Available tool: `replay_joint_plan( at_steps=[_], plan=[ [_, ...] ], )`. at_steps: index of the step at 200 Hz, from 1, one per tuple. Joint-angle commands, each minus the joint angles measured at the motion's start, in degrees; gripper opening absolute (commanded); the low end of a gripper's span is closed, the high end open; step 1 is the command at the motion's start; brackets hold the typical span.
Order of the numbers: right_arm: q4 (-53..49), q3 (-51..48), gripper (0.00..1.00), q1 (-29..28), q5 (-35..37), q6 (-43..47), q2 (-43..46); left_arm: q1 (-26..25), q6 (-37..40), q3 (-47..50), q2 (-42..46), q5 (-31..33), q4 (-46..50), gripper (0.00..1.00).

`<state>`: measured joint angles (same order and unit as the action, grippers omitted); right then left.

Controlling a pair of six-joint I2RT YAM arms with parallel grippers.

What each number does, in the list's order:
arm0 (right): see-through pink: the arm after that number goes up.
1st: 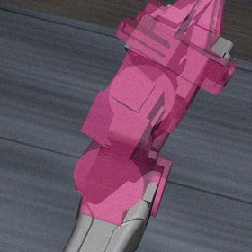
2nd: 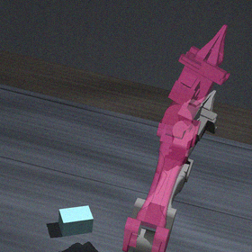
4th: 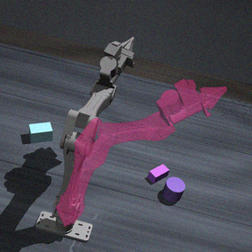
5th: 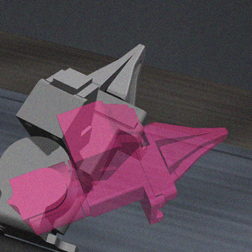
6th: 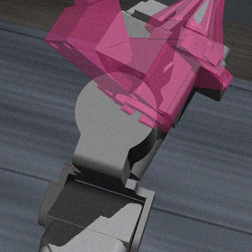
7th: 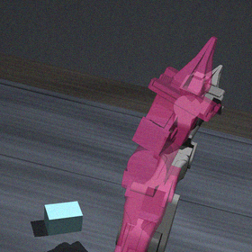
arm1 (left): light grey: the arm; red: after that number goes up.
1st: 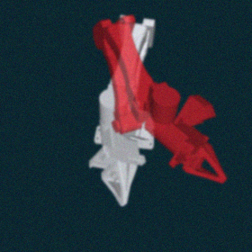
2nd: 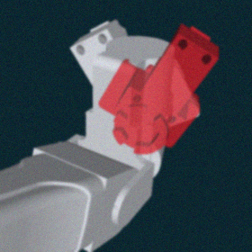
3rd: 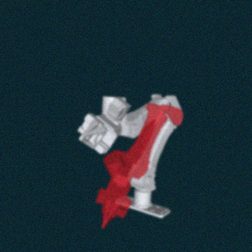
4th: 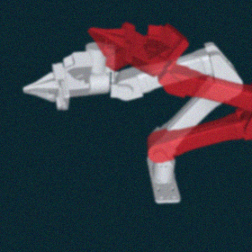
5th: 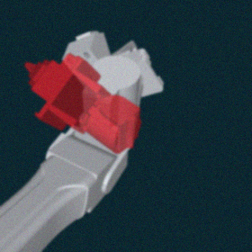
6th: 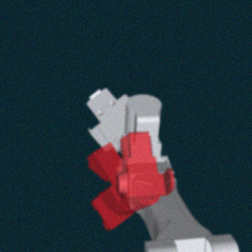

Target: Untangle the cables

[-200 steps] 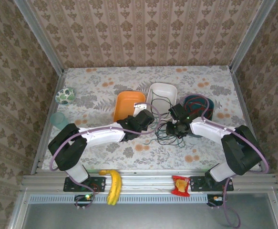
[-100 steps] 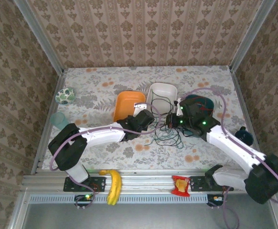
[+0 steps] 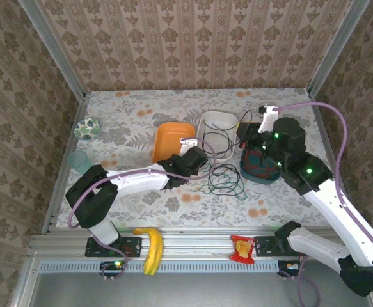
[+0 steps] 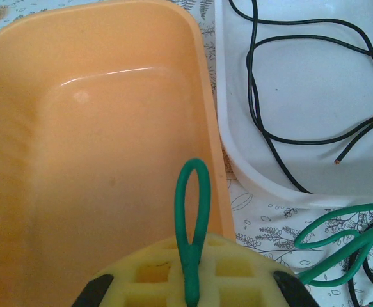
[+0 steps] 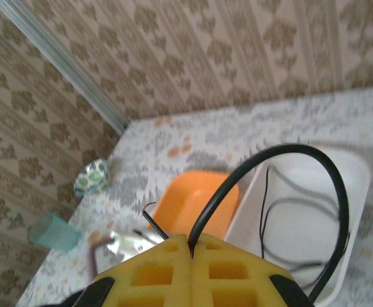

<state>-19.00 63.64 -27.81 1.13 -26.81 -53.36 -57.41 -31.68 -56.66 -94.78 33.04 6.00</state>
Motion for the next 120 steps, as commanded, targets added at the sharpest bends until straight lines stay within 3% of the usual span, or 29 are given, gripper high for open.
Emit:
replay_joint_plan(
  at_steps=[1,42,70,120],
  plan=[
    [4.04,3.98,0.00,0.56,4.08,4.81,2.02,-0.17,1.01,-1.87,-1.01,0.80,1.73,0.00],
    [7.21,7.74,0.00,1.41,2.56,7.22,0.28,-0.16,0.83,-1.60,-0.67,1.13,1.91,0.00],
    [4.44,10.18,0.00,2.53,-1.36,7.47,-6.32,-0.21,0.73,-1.39,-0.25,1.50,1.98,0.00],
    [9.06,10.67,0.00,5.66,-11.10,4.80,-18.66,-0.20,0.59,-0.91,0.52,1.79,1.84,0.00]
  ],
)
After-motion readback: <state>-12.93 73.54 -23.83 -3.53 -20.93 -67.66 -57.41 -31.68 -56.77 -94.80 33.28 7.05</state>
